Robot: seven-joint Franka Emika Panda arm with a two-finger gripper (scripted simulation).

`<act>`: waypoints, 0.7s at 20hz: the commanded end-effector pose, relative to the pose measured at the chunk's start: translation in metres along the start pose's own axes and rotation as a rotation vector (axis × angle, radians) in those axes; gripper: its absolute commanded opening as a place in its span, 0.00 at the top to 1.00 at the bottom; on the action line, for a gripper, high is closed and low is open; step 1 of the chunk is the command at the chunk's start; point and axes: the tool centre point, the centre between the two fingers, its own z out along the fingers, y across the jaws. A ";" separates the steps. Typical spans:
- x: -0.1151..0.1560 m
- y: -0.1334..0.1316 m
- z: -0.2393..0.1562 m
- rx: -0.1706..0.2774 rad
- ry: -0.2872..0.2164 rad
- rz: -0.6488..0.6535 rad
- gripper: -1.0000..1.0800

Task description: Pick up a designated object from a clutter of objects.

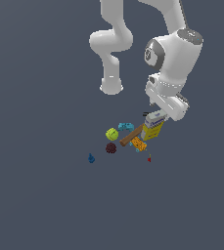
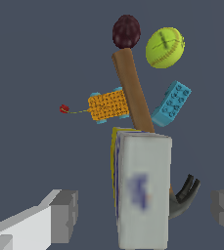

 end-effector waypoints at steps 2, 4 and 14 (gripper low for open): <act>-0.004 0.001 0.002 0.000 0.000 0.021 0.04; -0.005 0.002 0.002 0.000 0.000 0.026 0.04; -0.006 0.002 0.016 0.000 0.000 0.025 0.04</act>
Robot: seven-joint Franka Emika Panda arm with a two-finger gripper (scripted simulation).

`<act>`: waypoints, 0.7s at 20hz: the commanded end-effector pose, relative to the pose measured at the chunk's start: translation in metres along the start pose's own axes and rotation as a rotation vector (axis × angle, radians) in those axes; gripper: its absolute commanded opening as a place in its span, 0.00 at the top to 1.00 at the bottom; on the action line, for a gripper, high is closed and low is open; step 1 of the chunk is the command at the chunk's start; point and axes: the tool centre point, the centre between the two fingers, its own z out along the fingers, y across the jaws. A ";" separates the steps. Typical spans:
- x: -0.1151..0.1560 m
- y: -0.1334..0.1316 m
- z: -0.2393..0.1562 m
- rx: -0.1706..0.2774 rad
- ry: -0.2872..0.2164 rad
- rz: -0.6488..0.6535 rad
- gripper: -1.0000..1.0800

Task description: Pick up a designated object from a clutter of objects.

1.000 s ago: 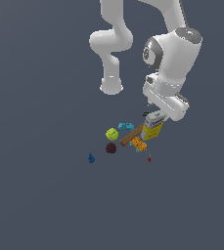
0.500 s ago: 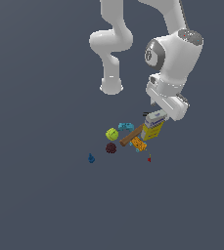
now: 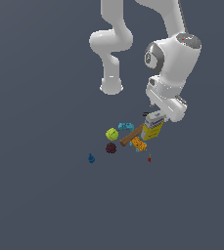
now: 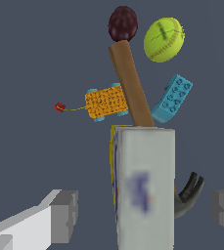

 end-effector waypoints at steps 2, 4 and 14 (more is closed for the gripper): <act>0.000 0.001 0.013 -0.001 -0.001 0.000 0.04; -0.001 0.001 0.023 -0.001 -0.001 0.001 0.04; -0.001 0.001 0.041 -0.001 -0.001 0.002 1.00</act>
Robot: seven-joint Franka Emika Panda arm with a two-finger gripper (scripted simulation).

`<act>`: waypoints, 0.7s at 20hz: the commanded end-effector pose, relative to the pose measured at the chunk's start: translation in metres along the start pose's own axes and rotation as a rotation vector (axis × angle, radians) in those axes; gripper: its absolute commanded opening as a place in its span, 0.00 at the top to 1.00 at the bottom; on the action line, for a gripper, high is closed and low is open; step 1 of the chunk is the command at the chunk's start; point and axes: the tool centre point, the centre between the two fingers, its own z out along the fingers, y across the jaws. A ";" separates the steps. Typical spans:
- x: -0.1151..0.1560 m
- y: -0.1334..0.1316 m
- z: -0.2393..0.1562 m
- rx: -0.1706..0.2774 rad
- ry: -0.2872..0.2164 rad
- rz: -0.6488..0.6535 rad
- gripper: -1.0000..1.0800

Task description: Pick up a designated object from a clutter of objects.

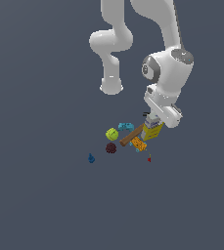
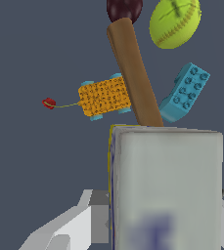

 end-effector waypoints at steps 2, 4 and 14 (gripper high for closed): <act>0.000 0.000 0.001 0.000 0.000 0.000 1.00; 0.000 0.000 0.001 0.000 0.000 0.000 1.00; 0.003 0.002 -0.004 0.001 0.000 0.000 1.00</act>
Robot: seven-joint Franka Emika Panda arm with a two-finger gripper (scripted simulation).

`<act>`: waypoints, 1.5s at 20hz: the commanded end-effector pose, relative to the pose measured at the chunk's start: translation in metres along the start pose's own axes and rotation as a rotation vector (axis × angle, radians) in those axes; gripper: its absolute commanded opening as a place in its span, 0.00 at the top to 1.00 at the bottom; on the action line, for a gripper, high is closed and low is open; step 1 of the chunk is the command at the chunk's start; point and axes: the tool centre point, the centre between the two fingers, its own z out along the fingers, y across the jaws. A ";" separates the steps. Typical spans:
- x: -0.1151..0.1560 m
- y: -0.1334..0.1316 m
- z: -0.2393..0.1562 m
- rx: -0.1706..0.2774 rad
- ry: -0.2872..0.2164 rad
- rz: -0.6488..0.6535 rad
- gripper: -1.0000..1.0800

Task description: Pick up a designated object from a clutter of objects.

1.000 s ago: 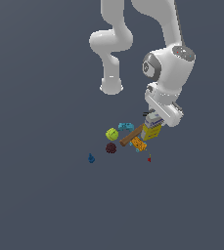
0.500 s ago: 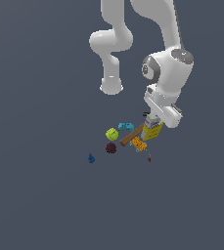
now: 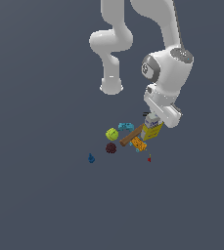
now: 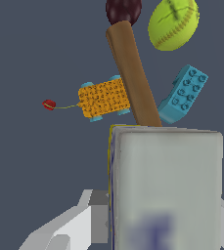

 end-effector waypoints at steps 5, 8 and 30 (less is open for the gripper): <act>0.012 0.007 -0.015 0.001 -0.001 0.000 1.00; 0.022 0.013 -0.028 0.001 -0.002 0.000 1.00; 0.154 0.093 -0.198 0.002 -0.006 0.001 1.00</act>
